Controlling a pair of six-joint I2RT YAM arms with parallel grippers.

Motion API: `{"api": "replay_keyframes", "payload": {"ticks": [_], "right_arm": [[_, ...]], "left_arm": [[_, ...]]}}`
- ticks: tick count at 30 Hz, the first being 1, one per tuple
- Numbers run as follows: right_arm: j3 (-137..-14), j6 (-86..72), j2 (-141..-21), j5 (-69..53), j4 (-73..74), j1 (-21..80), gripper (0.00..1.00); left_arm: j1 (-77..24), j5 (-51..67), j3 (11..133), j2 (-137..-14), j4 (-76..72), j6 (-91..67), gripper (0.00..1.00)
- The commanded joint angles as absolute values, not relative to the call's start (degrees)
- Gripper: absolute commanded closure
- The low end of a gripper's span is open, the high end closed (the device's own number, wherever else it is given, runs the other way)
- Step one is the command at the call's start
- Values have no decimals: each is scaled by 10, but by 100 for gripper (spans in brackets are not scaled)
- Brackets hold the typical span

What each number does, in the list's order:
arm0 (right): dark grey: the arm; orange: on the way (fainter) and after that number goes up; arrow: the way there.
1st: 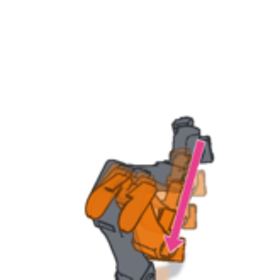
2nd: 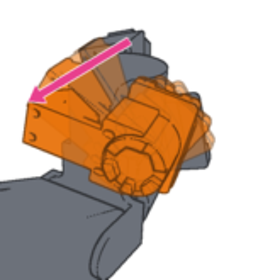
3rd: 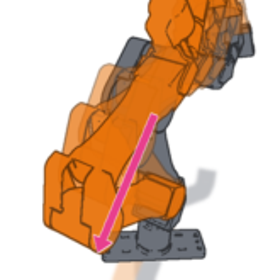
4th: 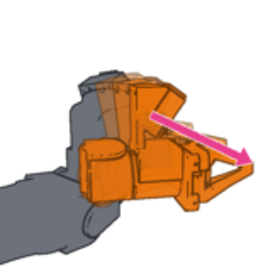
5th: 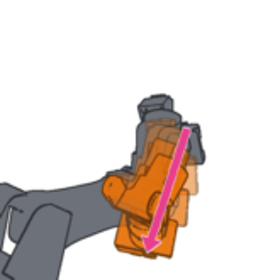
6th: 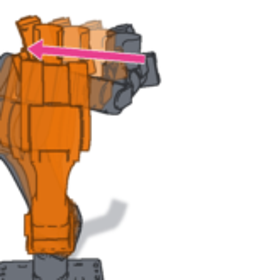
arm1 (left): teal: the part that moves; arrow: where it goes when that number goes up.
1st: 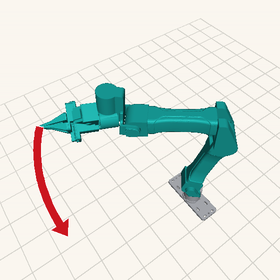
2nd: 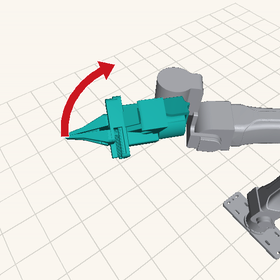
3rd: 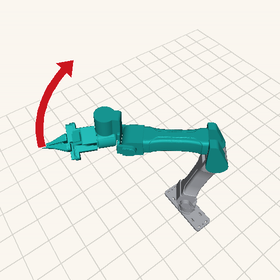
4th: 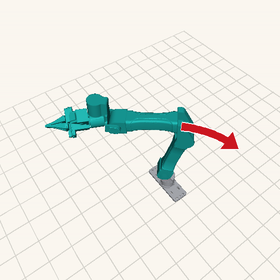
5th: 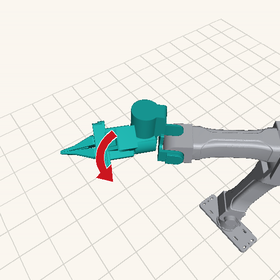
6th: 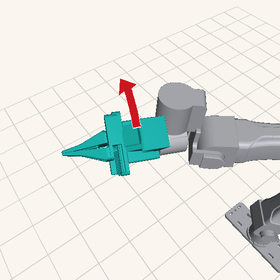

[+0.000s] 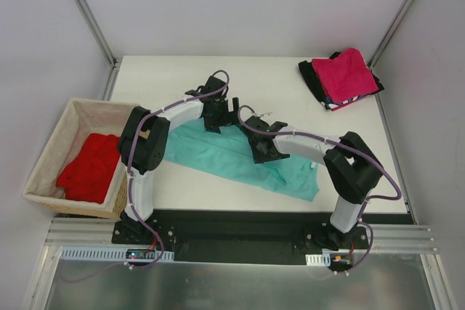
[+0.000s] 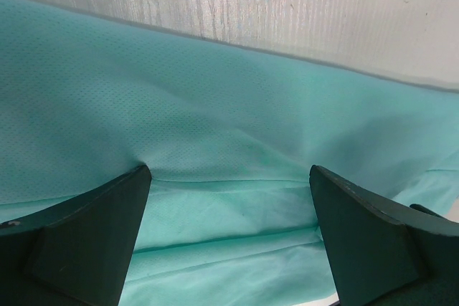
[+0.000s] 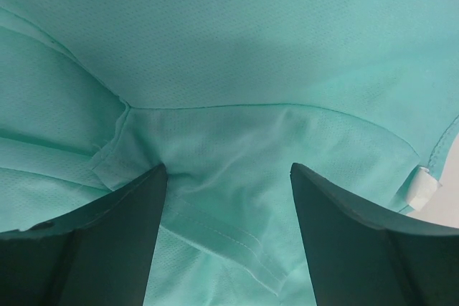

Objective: Fold and stack the t-shirts

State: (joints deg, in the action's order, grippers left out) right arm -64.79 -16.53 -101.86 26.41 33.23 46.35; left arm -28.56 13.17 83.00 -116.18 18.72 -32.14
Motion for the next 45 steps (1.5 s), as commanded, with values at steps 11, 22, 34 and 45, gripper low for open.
{"api": "replay_keyframes", "payload": {"ticks": [11,22,34,45], "right_arm": [[-800,-106,-885,389,446,456,25],[-745,-136,-774,347,461,452,25],[-615,-166,-777,270,394,379,25],[-561,-185,-824,212,347,280,25]], "left_arm": [[-293,172,868,-1072,201,-282,5],[-293,42,890,-931,383,-252,4],[-278,-54,732,-769,453,-259,4],[-248,-39,710,-713,465,-246,3]]}}
